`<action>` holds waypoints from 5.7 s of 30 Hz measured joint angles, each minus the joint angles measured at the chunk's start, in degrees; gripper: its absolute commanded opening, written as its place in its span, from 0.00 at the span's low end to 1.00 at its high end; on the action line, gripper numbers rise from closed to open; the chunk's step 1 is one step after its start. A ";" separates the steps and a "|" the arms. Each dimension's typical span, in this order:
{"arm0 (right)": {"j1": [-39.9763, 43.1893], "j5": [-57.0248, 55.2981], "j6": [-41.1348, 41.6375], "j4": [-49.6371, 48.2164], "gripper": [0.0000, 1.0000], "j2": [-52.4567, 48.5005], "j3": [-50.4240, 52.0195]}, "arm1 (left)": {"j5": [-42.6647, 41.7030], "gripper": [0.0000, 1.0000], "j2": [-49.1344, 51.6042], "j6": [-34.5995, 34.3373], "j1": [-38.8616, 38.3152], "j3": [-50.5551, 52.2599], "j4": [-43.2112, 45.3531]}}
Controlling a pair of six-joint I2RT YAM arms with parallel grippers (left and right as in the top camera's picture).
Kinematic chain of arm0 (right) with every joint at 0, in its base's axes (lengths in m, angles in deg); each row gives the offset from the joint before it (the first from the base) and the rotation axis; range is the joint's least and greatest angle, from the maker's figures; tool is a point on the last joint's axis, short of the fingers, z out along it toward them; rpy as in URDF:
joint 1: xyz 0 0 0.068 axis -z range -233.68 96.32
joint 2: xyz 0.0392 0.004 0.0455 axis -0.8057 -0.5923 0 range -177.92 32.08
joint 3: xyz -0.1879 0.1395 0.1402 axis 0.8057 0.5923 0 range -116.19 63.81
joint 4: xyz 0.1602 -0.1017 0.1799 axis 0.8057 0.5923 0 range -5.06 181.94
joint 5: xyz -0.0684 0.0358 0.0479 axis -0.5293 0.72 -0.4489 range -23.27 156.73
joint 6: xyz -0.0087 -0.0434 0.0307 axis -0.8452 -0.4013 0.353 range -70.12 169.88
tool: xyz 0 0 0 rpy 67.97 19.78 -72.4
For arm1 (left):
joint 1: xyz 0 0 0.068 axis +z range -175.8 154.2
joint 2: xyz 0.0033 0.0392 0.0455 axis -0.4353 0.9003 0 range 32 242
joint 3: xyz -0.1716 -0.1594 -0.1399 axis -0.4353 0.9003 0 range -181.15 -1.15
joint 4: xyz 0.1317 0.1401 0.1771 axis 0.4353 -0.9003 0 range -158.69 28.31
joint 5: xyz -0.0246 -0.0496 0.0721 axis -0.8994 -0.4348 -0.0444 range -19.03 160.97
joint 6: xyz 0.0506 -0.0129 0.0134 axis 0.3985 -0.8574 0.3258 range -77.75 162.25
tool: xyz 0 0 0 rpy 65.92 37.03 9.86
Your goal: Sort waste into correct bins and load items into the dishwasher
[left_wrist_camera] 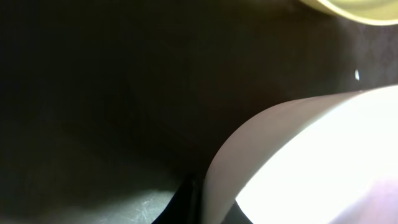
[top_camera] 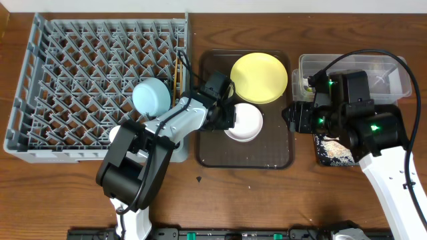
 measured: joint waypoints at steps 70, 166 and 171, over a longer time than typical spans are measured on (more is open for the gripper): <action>0.00 -0.02 0.00 0.07 0.67 0.00 0.00 | 92.02 0.08 -6.23 25.75 27.23 -2.64 0.85; 0.00 0.00 0.00 0.44 0.67 0.00 0.00 | 34.27 0.08 -17.68 0.85 20.94 0.00 -10.03; 0.00 0.00 0.00 0.44 0.67 0.00 0.00 | 34.67 0.08 -14.51 0.46 21.33 0.00 -6.32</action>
